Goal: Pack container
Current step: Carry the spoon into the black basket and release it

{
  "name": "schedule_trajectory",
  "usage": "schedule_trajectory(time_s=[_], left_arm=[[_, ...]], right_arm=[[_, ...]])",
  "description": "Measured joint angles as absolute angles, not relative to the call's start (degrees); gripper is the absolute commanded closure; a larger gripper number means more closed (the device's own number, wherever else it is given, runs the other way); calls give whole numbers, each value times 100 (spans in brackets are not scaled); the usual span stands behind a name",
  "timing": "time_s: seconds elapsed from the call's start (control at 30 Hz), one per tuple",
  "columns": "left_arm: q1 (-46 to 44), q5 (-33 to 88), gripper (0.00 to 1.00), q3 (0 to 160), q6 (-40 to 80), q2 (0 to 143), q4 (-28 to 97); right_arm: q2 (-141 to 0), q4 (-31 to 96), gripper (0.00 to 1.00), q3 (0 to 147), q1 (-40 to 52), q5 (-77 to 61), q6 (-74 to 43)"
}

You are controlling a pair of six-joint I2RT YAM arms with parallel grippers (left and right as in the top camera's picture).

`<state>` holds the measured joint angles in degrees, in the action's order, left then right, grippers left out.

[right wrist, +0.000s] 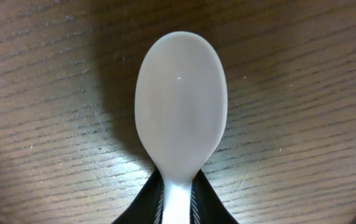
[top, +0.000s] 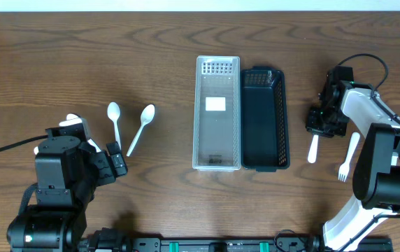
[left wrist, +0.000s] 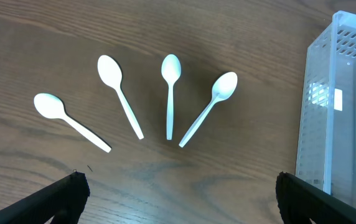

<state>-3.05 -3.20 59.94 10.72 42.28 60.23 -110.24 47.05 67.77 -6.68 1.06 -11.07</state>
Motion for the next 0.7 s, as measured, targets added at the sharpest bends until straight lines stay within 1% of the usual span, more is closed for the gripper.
schedule_trajectory(time_s=[0.07,0.17,0.33,0.53,0.6,0.7], left_arm=[[-305,-320,2,5994,1072,4228,6023],[-305,-320,2,5994,1072,4228,6023],[-305,-320,2,5994,1072,4228,6023],[-305,-322,2,5994,1072,4228,6023],[-305,-320,2,5994,1072,4228,6023],[-305,-320,2,5994,1072,4228,6023]], right_arm=[[-11024,4794,96,6801,-668,106,-1109],[-11015,5249,95,6936,-655,102,-1107],[-10652,5975,94,7723,-462,78,-1109],[-9478,6167,92,8803,482,40,-1175],[-9190,6158,92,8952,899,-12,-1317],[-9129,6191,92,8969,1352,-56,-1623]])
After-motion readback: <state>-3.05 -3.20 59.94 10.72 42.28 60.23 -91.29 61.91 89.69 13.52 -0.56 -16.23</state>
